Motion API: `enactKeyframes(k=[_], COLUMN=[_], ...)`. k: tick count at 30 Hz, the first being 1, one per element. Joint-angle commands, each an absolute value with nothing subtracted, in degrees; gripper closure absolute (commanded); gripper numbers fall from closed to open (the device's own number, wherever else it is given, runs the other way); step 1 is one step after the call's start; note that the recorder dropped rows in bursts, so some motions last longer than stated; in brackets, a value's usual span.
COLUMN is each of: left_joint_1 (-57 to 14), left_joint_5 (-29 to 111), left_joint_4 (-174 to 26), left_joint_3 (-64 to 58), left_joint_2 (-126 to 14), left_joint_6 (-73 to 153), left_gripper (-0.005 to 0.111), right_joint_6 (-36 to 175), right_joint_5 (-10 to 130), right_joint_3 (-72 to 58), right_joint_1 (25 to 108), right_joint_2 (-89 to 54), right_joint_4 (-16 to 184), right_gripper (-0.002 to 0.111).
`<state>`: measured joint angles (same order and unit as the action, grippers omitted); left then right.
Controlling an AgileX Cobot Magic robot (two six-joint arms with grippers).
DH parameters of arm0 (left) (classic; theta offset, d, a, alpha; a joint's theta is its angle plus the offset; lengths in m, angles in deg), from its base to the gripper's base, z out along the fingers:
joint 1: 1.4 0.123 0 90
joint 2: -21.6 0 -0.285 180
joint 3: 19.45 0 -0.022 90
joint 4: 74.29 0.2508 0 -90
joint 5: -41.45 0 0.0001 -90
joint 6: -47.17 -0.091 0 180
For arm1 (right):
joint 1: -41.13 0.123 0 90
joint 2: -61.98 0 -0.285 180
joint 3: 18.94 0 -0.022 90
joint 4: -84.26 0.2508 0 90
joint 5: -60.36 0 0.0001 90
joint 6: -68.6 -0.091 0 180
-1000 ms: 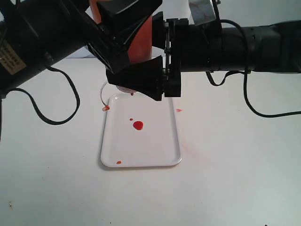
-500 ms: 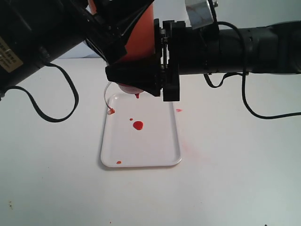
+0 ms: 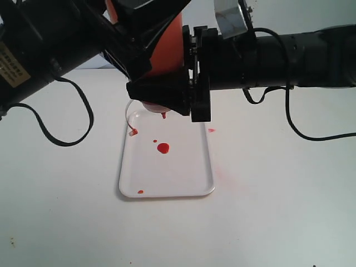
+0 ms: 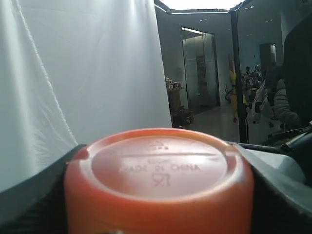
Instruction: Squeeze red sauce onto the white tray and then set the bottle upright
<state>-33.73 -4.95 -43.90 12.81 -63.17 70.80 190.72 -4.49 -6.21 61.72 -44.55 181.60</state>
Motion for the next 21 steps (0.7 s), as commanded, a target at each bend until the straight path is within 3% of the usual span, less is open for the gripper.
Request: enactKeyframes(k=[1, 2, 9, 15, 21], left_joint_1=[-34.0, -34.0, -34.0, -34.0, -34.0], left_joint_5=[-5.2, -4.4, -3.3, -0.7, 13.2], left_joint_4=[-45.0, -45.0, -45.0, -45.3, -45.3], left_joint_3=[12.1, 12.1, 12.1, 12.1, 12.1], left_joint_2=[-62.9, -62.9, -62.0, -56.1, -47.9], left_joint_6=[69.2, 69.2, 65.1, 63.0, 58.0], left_gripper=[0.009, 0.002, 0.002, 0.002, 0.002], right_joint_6=[191.4, 191.4, 191.4, 191.4, 191.4], right_joint_5=[-1.2, -1.2, 4.3, 21.0, 32.1], right_joint_3=[-6.5, -6.5, -6.5, -6.5, -6.5], right_joint_1=[61.7, 61.7, 61.7, 61.7, 61.7], right_joint_2=[-44.1, -44.1, -43.9, -40.9, -35.9], right_joint_4=[184.2, 184.2, 184.2, 184.2, 181.8], right_gripper=[0.108, 0.108, 0.108, 0.108, 0.108])
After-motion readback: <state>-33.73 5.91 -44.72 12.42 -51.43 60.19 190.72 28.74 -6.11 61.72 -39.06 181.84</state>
